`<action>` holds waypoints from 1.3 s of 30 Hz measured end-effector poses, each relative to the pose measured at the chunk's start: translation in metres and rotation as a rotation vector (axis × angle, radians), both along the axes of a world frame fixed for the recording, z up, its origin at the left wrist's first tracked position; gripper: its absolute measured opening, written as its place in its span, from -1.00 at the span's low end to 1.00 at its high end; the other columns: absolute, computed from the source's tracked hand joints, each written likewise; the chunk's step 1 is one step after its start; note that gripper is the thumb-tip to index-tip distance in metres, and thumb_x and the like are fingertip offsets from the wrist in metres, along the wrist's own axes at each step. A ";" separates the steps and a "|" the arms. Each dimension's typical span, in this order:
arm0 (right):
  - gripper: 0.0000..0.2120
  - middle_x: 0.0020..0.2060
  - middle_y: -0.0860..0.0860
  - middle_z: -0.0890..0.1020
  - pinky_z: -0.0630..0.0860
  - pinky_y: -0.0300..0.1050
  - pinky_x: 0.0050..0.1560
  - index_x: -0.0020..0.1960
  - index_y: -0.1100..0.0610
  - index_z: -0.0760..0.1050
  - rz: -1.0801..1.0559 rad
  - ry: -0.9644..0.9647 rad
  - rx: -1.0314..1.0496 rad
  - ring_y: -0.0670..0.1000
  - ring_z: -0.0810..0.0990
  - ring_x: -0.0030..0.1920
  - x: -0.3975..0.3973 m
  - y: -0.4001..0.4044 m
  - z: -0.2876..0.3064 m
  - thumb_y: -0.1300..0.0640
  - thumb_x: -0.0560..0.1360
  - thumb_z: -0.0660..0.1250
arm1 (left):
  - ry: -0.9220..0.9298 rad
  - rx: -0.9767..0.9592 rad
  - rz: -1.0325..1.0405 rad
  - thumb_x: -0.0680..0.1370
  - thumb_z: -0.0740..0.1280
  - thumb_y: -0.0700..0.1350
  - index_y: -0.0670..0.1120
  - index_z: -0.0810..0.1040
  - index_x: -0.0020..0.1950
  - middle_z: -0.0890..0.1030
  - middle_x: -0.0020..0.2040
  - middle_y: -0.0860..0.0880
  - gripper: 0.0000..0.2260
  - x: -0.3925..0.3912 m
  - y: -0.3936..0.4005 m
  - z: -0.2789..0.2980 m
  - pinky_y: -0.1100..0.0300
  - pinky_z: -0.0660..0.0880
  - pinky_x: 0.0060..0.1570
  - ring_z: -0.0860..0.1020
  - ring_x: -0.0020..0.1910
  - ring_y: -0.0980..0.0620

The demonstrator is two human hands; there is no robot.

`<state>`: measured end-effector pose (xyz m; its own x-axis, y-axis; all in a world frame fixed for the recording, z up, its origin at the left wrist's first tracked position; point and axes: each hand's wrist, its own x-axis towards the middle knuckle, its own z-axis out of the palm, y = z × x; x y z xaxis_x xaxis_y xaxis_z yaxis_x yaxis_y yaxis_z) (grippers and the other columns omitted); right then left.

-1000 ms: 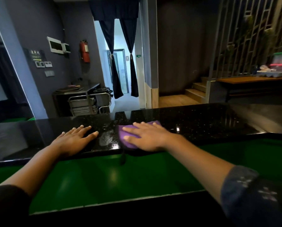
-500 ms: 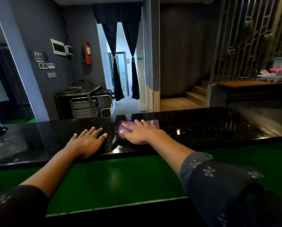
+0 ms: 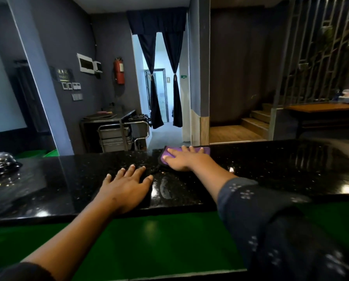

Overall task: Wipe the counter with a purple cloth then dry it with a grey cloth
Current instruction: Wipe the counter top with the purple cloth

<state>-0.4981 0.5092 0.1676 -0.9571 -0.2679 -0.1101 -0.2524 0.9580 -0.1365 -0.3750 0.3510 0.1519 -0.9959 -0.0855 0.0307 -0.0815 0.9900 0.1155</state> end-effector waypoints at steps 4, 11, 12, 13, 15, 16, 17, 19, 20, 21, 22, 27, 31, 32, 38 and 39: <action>-0.36 0.57 0.06 -0.13 -0.25 0.33 0.42 0.55 -0.21 -0.13 0.093 -0.010 0.008 0.18 -0.15 0.55 -0.012 -0.014 0.004 -0.39 0.54 -0.12 | 0.004 -0.018 -0.012 0.58 -0.14 0.26 0.17 -0.05 0.55 -0.07 0.57 0.06 -0.47 -0.004 -0.009 0.001 -0.07 -0.12 0.49 -0.06 0.55 0.01; -0.39 0.57 0.05 -0.02 -0.10 0.34 0.46 0.54 -0.23 -0.06 -0.157 0.009 -0.020 0.21 -0.03 0.54 -0.061 0.131 0.000 -0.37 0.55 -0.08 | -0.014 -0.024 -0.038 0.58 -0.16 0.26 0.18 -0.08 0.54 -0.08 0.57 0.06 -0.47 -0.002 -0.014 -0.001 -0.05 -0.14 0.50 -0.09 0.54 0.04; -0.40 0.57 0.05 -0.03 -0.11 0.33 0.46 0.54 -0.23 -0.06 -0.231 0.014 -0.020 0.21 -0.04 0.54 -0.064 0.158 -0.001 -0.36 0.55 -0.08 | -0.015 -0.027 -0.033 0.58 -0.16 0.26 0.18 -0.08 0.54 -0.08 0.57 0.06 -0.47 -0.003 -0.012 -0.001 -0.06 -0.14 0.49 -0.09 0.54 0.04; -0.40 0.58 0.05 -0.05 -0.13 0.34 0.46 0.54 -0.23 -0.07 -0.296 0.013 -0.007 0.20 -0.06 0.55 -0.065 0.179 -0.002 -0.36 0.55 -0.09 | -0.012 -0.025 -0.028 0.58 -0.16 0.26 0.19 -0.07 0.54 -0.07 0.57 0.06 -0.47 -0.003 -0.010 -0.001 -0.06 -0.14 0.49 -0.09 0.54 0.04; -0.40 0.58 0.03 -0.09 -0.17 0.35 0.45 0.53 -0.25 -0.09 -0.383 0.007 0.022 0.18 -0.10 0.55 -0.066 0.198 -0.001 -0.37 0.54 -0.13 | 0.000 -0.013 -0.010 0.58 -0.15 0.26 0.19 -0.06 0.54 -0.06 0.57 0.07 -0.47 -0.004 -0.007 -0.002 -0.07 -0.14 0.49 -0.08 0.54 0.03; -0.41 0.58 0.03 -0.10 -0.18 0.35 0.45 0.53 -0.25 -0.10 -0.403 0.002 0.035 0.18 -0.12 0.55 -0.064 0.195 0.001 -0.37 0.55 -0.14 | 0.005 -0.006 -0.001 0.58 -0.14 0.26 0.19 -0.06 0.54 -0.06 0.57 0.07 -0.47 -0.005 -0.006 -0.001 -0.07 -0.14 0.49 -0.08 0.54 0.03; -0.41 0.58 0.04 -0.12 -0.19 0.36 0.45 0.54 -0.25 -0.10 -0.412 -0.006 0.043 0.18 -0.13 0.55 -0.061 0.188 0.001 -0.37 0.55 -0.14 | 0.003 -0.003 0.007 0.58 -0.14 0.27 0.19 -0.06 0.54 -0.06 0.57 0.07 -0.47 -0.006 -0.005 -0.001 -0.07 -0.15 0.48 -0.08 0.54 0.02; -0.40 0.57 0.05 -0.15 -0.20 0.36 0.45 0.54 -0.25 -0.12 -0.395 -0.025 0.030 0.20 -0.16 0.55 -0.050 0.164 0.002 -0.36 0.55 -0.13 | -0.004 -0.014 0.018 0.59 -0.14 0.26 0.18 -0.06 0.54 -0.07 0.57 0.06 -0.47 -0.005 -0.004 -0.001 -0.08 -0.14 0.48 -0.07 0.54 0.01; -0.40 0.57 0.06 -0.15 -0.20 0.36 0.45 0.54 -0.25 -0.12 -0.356 -0.024 0.018 0.21 -0.17 0.54 -0.045 0.149 0.001 -0.36 0.55 -0.13 | -0.010 -0.017 0.022 0.59 -0.14 0.26 0.18 -0.06 0.55 -0.07 0.57 0.05 -0.47 -0.005 -0.003 -0.001 -0.09 -0.14 0.48 -0.07 0.55 0.00; -0.41 0.57 0.07 -0.15 -0.20 0.36 0.45 0.54 -0.25 -0.13 -0.302 -0.011 0.007 0.21 -0.17 0.54 -0.039 0.134 0.000 -0.36 0.56 -0.12 | -0.017 -0.017 0.022 0.59 -0.14 0.26 0.17 -0.06 0.55 -0.07 0.57 0.04 -0.47 -0.006 -0.002 -0.001 -0.10 -0.14 0.48 -0.07 0.55 -0.01; -0.41 0.57 0.07 -0.14 -0.21 0.37 0.44 0.54 -0.24 -0.14 -0.237 0.003 0.003 0.22 -0.16 0.54 -0.030 0.116 0.000 -0.35 0.56 -0.12 | -0.017 -0.015 0.018 0.59 -0.14 0.25 0.16 -0.05 0.55 -0.06 0.57 0.03 -0.47 -0.006 -0.001 0.000 -0.11 -0.14 0.48 -0.07 0.55 -0.02; -0.43 0.57 0.05 -0.11 -0.21 0.32 0.44 0.54 -0.26 -0.13 0.130 0.023 0.040 0.16 -0.12 0.55 0.048 0.036 -0.002 -0.35 0.57 -0.16 | -0.019 0.031 0.003 0.61 -0.13 0.22 0.12 -0.04 0.55 -0.06 0.58 0.00 -0.48 0.003 -0.002 0.006 -0.12 -0.15 0.47 -0.07 0.55 -0.05; -0.47 0.57 -0.05 -0.07 -0.18 0.20 0.47 0.51 -0.32 -0.11 0.286 0.051 0.044 0.04 -0.08 0.56 0.106 0.056 -0.006 -0.34 0.56 -0.15 | -0.008 0.050 -0.021 0.61 -0.14 0.18 0.11 -0.03 0.55 -0.06 0.58 0.00 -0.50 0.008 -0.005 0.003 -0.11 -0.16 0.47 -0.08 0.55 -0.04; -0.47 0.57 -0.07 -0.07 -0.16 0.17 0.47 0.51 -0.33 -0.11 0.268 0.044 0.035 0.02 -0.07 0.56 0.113 0.070 -0.003 -0.33 0.56 -0.14 | -0.007 0.053 -0.025 0.61 -0.14 0.18 0.11 -0.03 0.55 -0.06 0.58 0.01 -0.50 0.009 -0.005 0.003 -0.11 -0.17 0.47 -0.09 0.55 -0.05; -0.46 0.58 -0.03 -0.05 -0.16 0.23 0.47 0.53 -0.27 -0.08 -0.084 0.030 0.048 0.08 -0.08 0.56 0.075 0.082 -0.001 -0.32 0.58 -0.15 | 0.036 0.081 -0.025 0.60 -0.12 0.16 0.08 0.01 0.56 -0.05 0.58 -0.02 -0.48 -0.001 -0.002 -0.004 -0.20 -0.19 0.44 -0.08 0.54 -0.11; -0.45 0.58 -0.02 -0.06 -0.17 0.24 0.47 0.54 -0.26 -0.08 -0.117 0.036 0.040 0.09 -0.08 0.56 0.067 0.066 -0.002 -0.32 0.58 -0.16 | 0.036 0.092 -0.023 0.60 -0.12 0.16 0.07 0.02 0.56 -0.05 0.58 -0.03 -0.47 -0.003 -0.003 -0.003 -0.21 -0.20 0.43 -0.08 0.54 -0.12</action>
<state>-0.4314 0.5751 0.1660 -0.9851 -0.1503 -0.0834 -0.1428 0.9856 -0.0900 -0.3775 0.3478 0.1486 -0.9960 -0.0663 0.0595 -0.0525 0.9766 0.2087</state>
